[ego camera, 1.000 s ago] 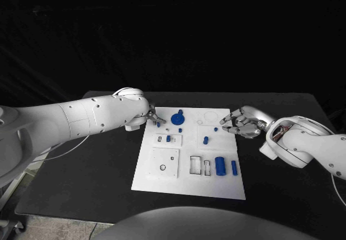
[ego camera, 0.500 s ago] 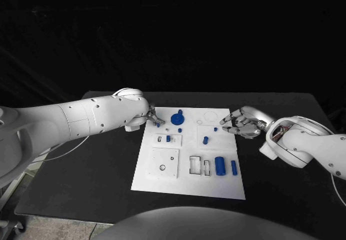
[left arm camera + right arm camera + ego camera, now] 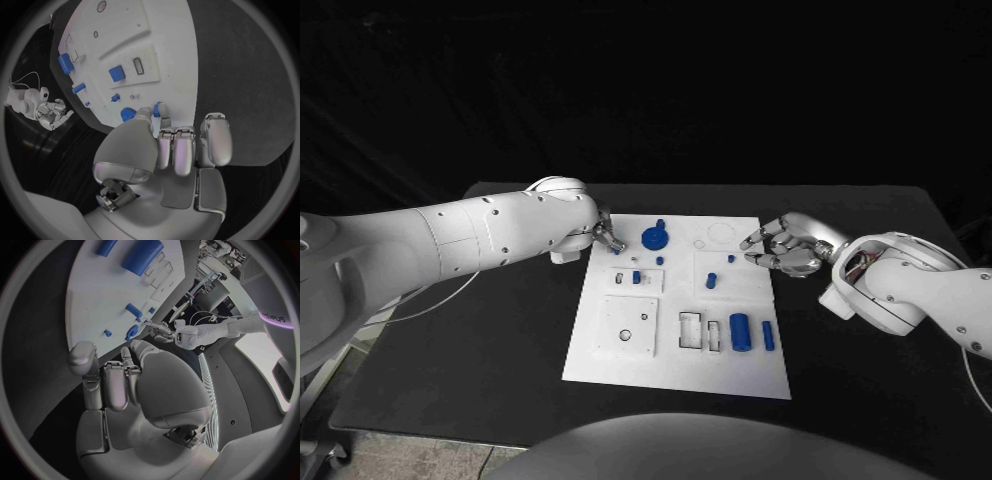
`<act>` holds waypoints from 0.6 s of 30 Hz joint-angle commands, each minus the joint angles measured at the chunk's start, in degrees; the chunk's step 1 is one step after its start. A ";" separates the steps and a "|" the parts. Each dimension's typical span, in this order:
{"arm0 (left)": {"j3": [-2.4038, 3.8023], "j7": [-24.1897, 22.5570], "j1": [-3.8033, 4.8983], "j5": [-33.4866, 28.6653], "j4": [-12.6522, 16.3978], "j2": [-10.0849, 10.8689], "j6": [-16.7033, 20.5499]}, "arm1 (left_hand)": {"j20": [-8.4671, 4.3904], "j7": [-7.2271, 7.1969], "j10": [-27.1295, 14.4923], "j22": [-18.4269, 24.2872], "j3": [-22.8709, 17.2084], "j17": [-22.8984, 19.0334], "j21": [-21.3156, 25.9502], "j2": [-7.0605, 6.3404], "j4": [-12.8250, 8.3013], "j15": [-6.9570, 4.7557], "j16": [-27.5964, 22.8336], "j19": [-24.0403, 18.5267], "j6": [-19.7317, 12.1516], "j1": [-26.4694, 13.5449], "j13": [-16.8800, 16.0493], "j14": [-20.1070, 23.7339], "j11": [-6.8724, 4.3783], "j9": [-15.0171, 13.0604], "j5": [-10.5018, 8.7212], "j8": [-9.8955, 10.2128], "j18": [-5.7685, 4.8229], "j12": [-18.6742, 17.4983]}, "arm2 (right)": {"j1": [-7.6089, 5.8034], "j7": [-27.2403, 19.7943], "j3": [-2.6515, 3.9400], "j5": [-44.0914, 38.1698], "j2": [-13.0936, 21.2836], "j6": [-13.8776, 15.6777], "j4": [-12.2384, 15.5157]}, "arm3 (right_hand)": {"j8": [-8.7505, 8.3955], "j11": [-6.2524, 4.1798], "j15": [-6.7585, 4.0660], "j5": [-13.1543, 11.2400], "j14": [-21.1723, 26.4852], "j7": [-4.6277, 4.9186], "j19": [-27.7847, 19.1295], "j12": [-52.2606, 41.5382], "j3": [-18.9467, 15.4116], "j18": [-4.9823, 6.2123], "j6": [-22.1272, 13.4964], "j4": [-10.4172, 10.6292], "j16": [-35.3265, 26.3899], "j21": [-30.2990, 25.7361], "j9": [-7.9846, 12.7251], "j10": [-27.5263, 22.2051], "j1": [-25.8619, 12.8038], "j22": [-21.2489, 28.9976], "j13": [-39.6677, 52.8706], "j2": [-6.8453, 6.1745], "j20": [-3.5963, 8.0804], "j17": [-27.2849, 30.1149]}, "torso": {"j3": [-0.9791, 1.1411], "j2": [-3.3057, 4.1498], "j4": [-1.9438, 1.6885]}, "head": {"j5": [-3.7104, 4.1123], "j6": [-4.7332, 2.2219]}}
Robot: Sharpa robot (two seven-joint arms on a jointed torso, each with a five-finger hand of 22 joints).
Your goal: Assemble the parts on the task board
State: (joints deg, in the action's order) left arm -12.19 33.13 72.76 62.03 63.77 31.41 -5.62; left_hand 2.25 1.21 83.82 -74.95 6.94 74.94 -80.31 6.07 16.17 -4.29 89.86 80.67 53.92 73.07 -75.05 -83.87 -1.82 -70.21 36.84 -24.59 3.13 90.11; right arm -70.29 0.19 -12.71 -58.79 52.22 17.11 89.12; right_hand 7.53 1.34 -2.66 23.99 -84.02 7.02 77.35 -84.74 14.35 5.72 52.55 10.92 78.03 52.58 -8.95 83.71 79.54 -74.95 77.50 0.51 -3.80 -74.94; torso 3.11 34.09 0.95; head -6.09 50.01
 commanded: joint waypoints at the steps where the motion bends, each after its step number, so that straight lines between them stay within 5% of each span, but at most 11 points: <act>1: 0.03 -0.71 -0.02 -1.22 0.02 0.02 -1.13 | -0.21 -0.10 6.03 -7.58 -1.31 15.06 0.45 -0.58 0.00 -0.22 0.14 -0.10 -0.21 1.19 -14.80 -6.13 -0.48 0.14 1.53 0.48 0.11 -0.22 | 0.03 0.10 0.02 0.41 -0.07 -0.77 -0.07 | -0.08 0.23 0.37 0.28 -2.37 -0.15 -0.18 0.28 0.34 1.11 0.37 -0.04 -0.21 -0.19 0.06 -0.24 0.00 -4.27 6.54 0.38 -0.07 -4.73 | 0.01 0.02 -0.01 | -0.05 -0.01; 11: 0.02 -0.39 -0.03 -2.45 0.62 0.77 -0.46 | -0.38 -0.19 6.03 -8.01 -10.43 15.06 0.64 -4.01 0.40 -0.26 0.14 0.02 0.31 1.88 -14.79 -6.13 -0.54 0.32 1.37 1.03 0.09 -0.22 | 0.04 0.17 0.02 0.57 0.09 -0.95 -0.01 | -0.09 0.25 0.39 0.40 -2.33 -0.13 -0.22 0.52 0.52 1.13 0.39 -0.17 -0.30 -0.34 0.07 -0.51 0.09 -4.26 6.29 0.40 -0.09 -4.66 | -0.03 0.02 -0.01 | -0.04 -0.01; 14: 0.02 0.09 -0.03 -2.88 1.34 1.47 0.04 | -0.30 0.01 5.95 -8.21 -16.08 15.05 0.83 -6.42 0.30 -0.34 0.13 0.06 0.40 0.20 -14.71 -6.12 -0.55 0.14 -0.60 1.17 0.08 -0.29 | 0.04 0.19 0.02 0.58 0.18 -0.95 -0.02 | -0.09 0.25 0.39 0.40 -2.33 -0.13 -0.22 0.52 0.52 1.13 0.39 -0.17 -0.30 -0.34 0.07 -0.51 0.09 -4.26 6.29 0.40 -0.09 -4.66 | -0.01 -0.01 -0.04 | 0.01 -0.01; 18: 0.01 0.87 -0.02 -3.39 3.40 3.00 1.71 | -0.29 -0.04 5.73 -8.32 -20.47 14.94 1.06 -7.98 0.19 -0.28 0.07 0.03 0.60 -1.30 -14.49 -6.04 -0.52 -0.10 -2.48 1.10 0.11 -0.45 | 0.05 0.21 0.02 0.58 0.27 -0.96 -0.02 | -0.09 0.25 0.40 0.44 -2.32 -0.13 -0.23 0.62 0.58 1.13 0.40 -0.22 -0.31 -0.34 0.07 -0.62 0.12 -4.27 6.19 0.40 -0.10 -4.65 | -0.01 -0.05 -0.07 | 0.16 -0.01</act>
State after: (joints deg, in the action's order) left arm -12.19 33.29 72.75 59.73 66.48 34.14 -5.27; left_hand 2.25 1.23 84.32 -74.93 -13.02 74.92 -79.42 -1.34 16.38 -4.29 89.86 80.67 54.18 71.65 -74.95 -83.87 -2.33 -70.29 34.58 -23.63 3.13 89.94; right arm -70.27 0.25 -12.71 -58.35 52.44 16.74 89.10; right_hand 7.52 1.65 -2.66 24.09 -84.02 7.02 77.35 -84.30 14.51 5.72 52.55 10.76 78.04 52.58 -8.95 83.41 79.54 -74.94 77.51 0.51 -3.80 -74.93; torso 3.10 34.10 0.91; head -6.03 50.01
